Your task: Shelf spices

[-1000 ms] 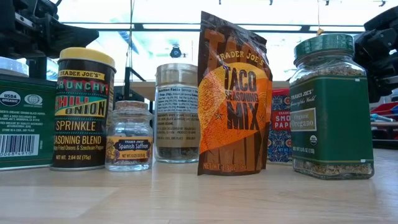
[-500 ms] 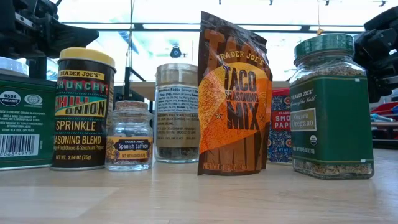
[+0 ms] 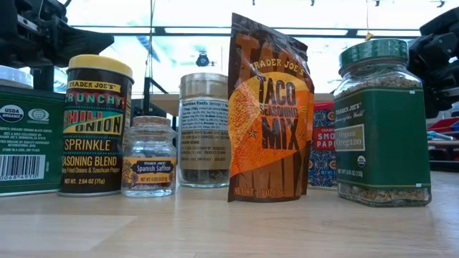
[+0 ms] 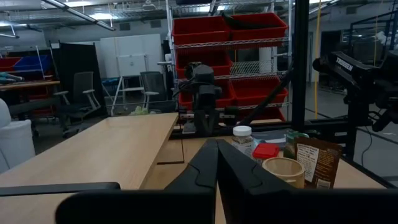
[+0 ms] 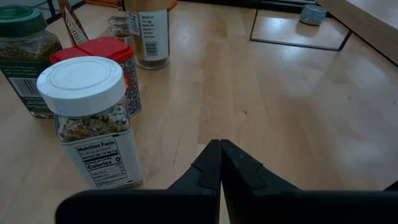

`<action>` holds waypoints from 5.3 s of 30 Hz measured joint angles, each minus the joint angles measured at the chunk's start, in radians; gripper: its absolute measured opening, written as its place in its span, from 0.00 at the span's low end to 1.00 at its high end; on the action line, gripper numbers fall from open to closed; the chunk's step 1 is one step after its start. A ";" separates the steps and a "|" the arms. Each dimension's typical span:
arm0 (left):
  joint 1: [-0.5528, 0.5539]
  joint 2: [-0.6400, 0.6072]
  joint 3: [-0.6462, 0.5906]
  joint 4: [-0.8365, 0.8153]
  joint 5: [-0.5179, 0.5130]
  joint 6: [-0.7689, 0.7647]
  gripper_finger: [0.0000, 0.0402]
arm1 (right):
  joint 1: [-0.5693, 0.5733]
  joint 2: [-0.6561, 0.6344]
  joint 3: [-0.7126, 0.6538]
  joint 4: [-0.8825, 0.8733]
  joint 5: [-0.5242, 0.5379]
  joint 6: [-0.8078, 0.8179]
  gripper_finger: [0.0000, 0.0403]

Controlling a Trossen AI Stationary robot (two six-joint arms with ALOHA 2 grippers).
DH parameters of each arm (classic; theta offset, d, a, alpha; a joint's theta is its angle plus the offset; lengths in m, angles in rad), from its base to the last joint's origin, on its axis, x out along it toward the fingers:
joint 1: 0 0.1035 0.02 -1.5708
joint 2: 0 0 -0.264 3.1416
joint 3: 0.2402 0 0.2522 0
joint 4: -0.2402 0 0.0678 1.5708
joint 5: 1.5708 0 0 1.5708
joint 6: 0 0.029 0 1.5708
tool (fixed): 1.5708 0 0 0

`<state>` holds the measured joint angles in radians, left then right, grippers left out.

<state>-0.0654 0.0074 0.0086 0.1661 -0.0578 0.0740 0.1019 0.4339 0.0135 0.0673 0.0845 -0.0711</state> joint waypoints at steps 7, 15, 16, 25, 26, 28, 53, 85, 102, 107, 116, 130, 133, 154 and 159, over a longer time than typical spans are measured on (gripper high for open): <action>0.000 0.000 0.000 0.000 0.000 0.000 0.03 | 0.000 0.000 0.000 0.000 0.000 0.000 0.02; 0.000 0.000 0.000 0.000 0.000 0.000 0.03 | 0.000 0.000 0.000 0.000 0.000 0.000 0.02; 0.000 0.000 0.000 0.000 0.000 0.000 0.03 | 0.000 0.000 0.000 0.000 0.000 -0.001 0.02; 0.000 0.000 0.000 0.000 0.000 0.000 0.03 | -0.006 0.000 0.000 0.000 0.009 -0.037 0.02; 0.000 0.000 0.000 0.000 0.000 0.000 0.03 | -0.007 0.000 0.000 0.000 0.009 -0.037 0.02; 0.000 0.000 0.000 0.000 0.000 0.000 0.03 | -0.007 0.000 0.000 0.000 0.010 -0.037 0.02; 0.000 0.000 0.000 0.000 0.000 0.000 0.03 | -0.004 0.000 0.000 0.012 -0.033 0.357 0.02; 0.000 0.000 0.000 0.000 0.000 0.000 0.03 | 0.052 0.010 0.618 -0.791 0.156 0.369 0.00; 0.000 0.000 0.000 0.000 0.000 0.000 0.03 | 0.267 0.606 1.208 -1.255 0.235 0.278 0.01; 0.000 0.000 0.000 0.000 0.000 0.000 0.03 | 0.291 0.740 1.342 -1.336 0.234 0.204 0.08; 0.000 0.000 0.000 0.000 0.000 0.000 0.03 | 0.293 0.831 1.450 -1.367 0.071 0.201 0.35; 0.000 0.000 0.000 0.000 0.000 0.000 0.03 | 0.292 1.045 1.450 -1.394 0.064 0.052 0.90; 0.000 0.000 0.000 0.000 0.000 0.000 0.03 | 0.292 1.111 1.450 -1.394 0.064 0.050 0.96; 0.000 0.000 0.000 0.000 0.000 0.000 0.03 | 0.250 1.209 1.128 -1.049 -0.007 0.047 0.89; 0.000 0.000 0.000 0.000 0.000 0.000 0.03 | 0.230 1.209 1.095 -1.011 -0.038 0.024 0.85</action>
<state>-0.0654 0.0073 0.0084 0.1664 -0.0578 0.0740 0.3315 1.6432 1.1087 -0.9440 0.0461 -0.0471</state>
